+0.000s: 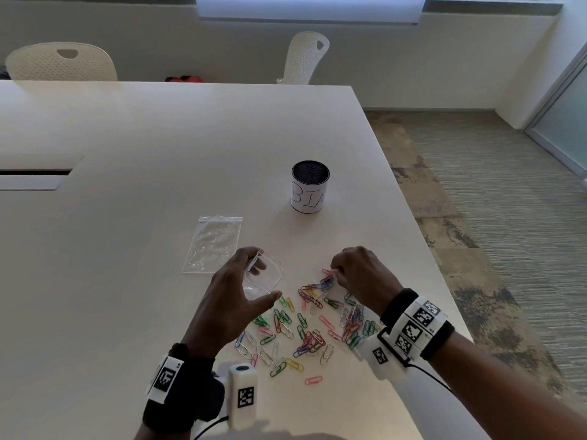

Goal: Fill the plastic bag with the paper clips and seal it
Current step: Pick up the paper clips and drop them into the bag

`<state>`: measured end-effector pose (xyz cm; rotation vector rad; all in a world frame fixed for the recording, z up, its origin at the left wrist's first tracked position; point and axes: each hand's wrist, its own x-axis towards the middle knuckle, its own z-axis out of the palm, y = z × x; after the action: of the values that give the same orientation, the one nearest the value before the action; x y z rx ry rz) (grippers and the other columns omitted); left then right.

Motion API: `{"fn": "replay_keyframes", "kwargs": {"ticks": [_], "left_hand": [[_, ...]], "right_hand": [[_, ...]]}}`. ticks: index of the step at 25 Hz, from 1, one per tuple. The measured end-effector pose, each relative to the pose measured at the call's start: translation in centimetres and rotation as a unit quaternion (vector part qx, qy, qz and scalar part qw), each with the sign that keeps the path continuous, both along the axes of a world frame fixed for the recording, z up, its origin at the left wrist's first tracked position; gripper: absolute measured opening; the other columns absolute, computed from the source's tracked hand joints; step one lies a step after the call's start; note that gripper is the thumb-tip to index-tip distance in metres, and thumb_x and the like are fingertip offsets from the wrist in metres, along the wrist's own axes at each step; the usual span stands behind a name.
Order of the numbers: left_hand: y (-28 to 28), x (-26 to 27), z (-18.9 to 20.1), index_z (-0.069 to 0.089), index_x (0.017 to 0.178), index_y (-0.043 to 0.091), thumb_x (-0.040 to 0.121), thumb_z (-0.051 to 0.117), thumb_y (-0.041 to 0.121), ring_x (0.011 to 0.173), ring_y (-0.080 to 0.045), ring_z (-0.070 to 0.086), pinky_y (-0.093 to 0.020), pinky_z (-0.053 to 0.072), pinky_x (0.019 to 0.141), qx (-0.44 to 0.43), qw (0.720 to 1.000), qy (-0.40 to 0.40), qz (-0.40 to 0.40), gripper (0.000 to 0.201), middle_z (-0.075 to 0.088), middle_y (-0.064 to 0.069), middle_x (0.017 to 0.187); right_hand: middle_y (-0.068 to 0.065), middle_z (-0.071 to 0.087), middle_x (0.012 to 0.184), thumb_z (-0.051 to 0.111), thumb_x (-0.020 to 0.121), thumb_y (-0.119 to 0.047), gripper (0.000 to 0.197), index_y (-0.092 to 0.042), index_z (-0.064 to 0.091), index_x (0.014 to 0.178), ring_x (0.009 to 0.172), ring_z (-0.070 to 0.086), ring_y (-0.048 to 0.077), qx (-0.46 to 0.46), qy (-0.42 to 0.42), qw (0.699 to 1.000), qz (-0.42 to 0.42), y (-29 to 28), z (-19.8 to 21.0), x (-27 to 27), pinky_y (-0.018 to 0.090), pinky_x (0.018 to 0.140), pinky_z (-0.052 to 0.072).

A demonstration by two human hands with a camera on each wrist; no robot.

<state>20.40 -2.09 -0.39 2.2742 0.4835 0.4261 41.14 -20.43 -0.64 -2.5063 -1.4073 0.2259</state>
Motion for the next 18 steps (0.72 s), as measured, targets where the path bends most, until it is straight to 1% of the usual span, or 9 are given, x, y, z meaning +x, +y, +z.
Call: {"fn": "replay_keyframes", "kwargs": {"ticks": [2, 4, 6, 8, 10, 13, 15, 16, 18], "left_hand": [[-0.1, -0.1, 0.0, 0.048, 0.133, 0.028, 0.075, 0.089, 0.039, 0.108, -0.002, 0.061, -0.024, 0.050, 0.093, 0.001, 1.000, 0.001, 0.002, 0.072, 0.063, 0.016, 0.114], [-0.2, -0.2, 0.0, 0.048, 0.134, 0.027, 0.075, 0.089, 0.039, 0.109, -0.004, 0.062, -0.025, 0.050, 0.093, -0.001, 1.000, 0.001, 0.004, 0.072, 0.063, 0.015, 0.114], [-0.2, -0.3, 0.1, 0.048, 0.134, 0.028, 0.075, 0.089, 0.039, 0.109, -0.005, 0.061, -0.027, 0.050, 0.094, -0.001, 1.000, 0.001, 0.003, 0.072, 0.063, 0.016, 0.115], [-0.3, -0.2, 0.1, 0.048, 0.134, 0.027, 0.075, 0.089, 0.038, 0.109, -0.004, 0.061, -0.027, 0.051, 0.095, -0.001, 1.000, -0.001, 0.001, 0.073, 0.063, 0.015, 0.115], [-0.3, -0.2, 0.1, 0.048, 0.134, 0.027, 0.075, 0.089, 0.038, 0.109, -0.003, 0.061, -0.027, 0.051, 0.095, -0.001, 1.000, -0.002, 0.000, 0.073, 0.062, 0.015, 0.114], [-0.2, -0.2, 0.1, 0.048, 0.135, 0.027, 0.075, 0.089, 0.038, 0.108, -0.004, 0.061, -0.027, 0.051, 0.094, 0.003, 1.000, -0.003, 0.000, 0.073, 0.062, 0.015, 0.115], [-0.2, -0.2, 0.1, 0.049, 0.133, 0.026, 0.076, 0.088, 0.038, 0.108, -0.006, 0.061, -0.028, 0.052, 0.094, 0.004, 1.000, -0.002, 0.000, 0.071, 0.063, 0.013, 0.115], [-0.1, -0.2, 0.1, 0.049, 0.132, 0.026, 0.076, 0.088, 0.038, 0.107, -0.006, 0.061, -0.028, 0.053, 0.093, 0.005, 1.000, -0.002, 0.000, 0.069, 0.063, 0.013, 0.115], [-0.2, -0.2, 0.1, 0.050, 0.128, 0.028, 0.076, 0.088, 0.037, 0.106, -0.006, 0.062, -0.026, 0.053, 0.090, 0.007, 1.000, -0.003, 0.001, 0.065, 0.064, 0.012, 0.113]], "right_hand": [[0.007, 0.080, 0.095, 0.077, 0.087, -0.005, 0.014, -0.007, 0.082, 0.100, 0.083, 0.076, 0.017, 0.066, 0.082, 0.993, -0.047, -0.3, 0.2, 0.5, 0.022, 0.079, 0.061], [0.003, 0.081, 0.095, 0.080, 0.084, -0.005, 0.016, -0.009, 0.083, 0.099, 0.082, 0.077, 0.011, 0.110, 0.193, 0.971, -0.094, -0.6, 0.8, 0.8, 0.021, 0.083, 0.063], [0.004, 0.081, 0.090, 0.080, 0.085, -0.004, 0.014, -0.008, 0.082, 0.099, 0.082, 0.078, 0.015, 0.145, 0.309, 0.932, -0.124, -0.7, 1.7, 0.6, 0.027, 0.083, 0.065], [0.012, 0.081, 0.090, 0.077, 0.087, 0.000, 0.016, -0.002, 0.079, 0.102, 0.088, 0.079, 0.027, 0.188, 0.419, 0.879, -0.132, -0.5, 3.0, 0.0, 0.029, 0.082, 0.064], [0.018, 0.080, 0.094, 0.074, 0.088, 0.002, 0.019, 0.002, 0.077, 0.107, 0.090, 0.077, 0.032, 0.220, 0.486, 0.838, -0.117, 0.0, 4.4, -1.0, 0.029, 0.082, 0.063], [0.020, 0.079, 0.099, 0.072, 0.089, 0.001, 0.022, 0.005, 0.074, 0.111, 0.089, 0.076, 0.027, 0.256, 0.527, 0.806, -0.082, 1.5, 5.8, -3.0, 0.031, 0.086, 0.062], [0.017, 0.079, 0.099, 0.072, 0.089, -0.001, 0.022, 0.003, 0.074, 0.111, 0.091, 0.077, 0.027, 0.274, 0.532, 0.798, -0.066, 2.7, 6.3, -4.5, 0.033, 0.088, 0.063], [0.015, 0.079, 0.099, 0.073, 0.089, -0.003, 0.020, 0.000, 0.075, 0.109, 0.091, 0.077, 0.026, 0.274, 0.520, 0.807, -0.058, 3.3, 6.4, -5.3, 0.033, 0.088, 0.063], [0.009, 0.080, 0.093, 0.077, 0.089, -0.008, 0.017, -0.005, 0.077, 0.105, 0.087, 0.079, 0.020, 0.265, 0.448, 0.853, -0.037, 4.3, 6.3, -6.6, 0.033, 0.085, 0.064]]}}
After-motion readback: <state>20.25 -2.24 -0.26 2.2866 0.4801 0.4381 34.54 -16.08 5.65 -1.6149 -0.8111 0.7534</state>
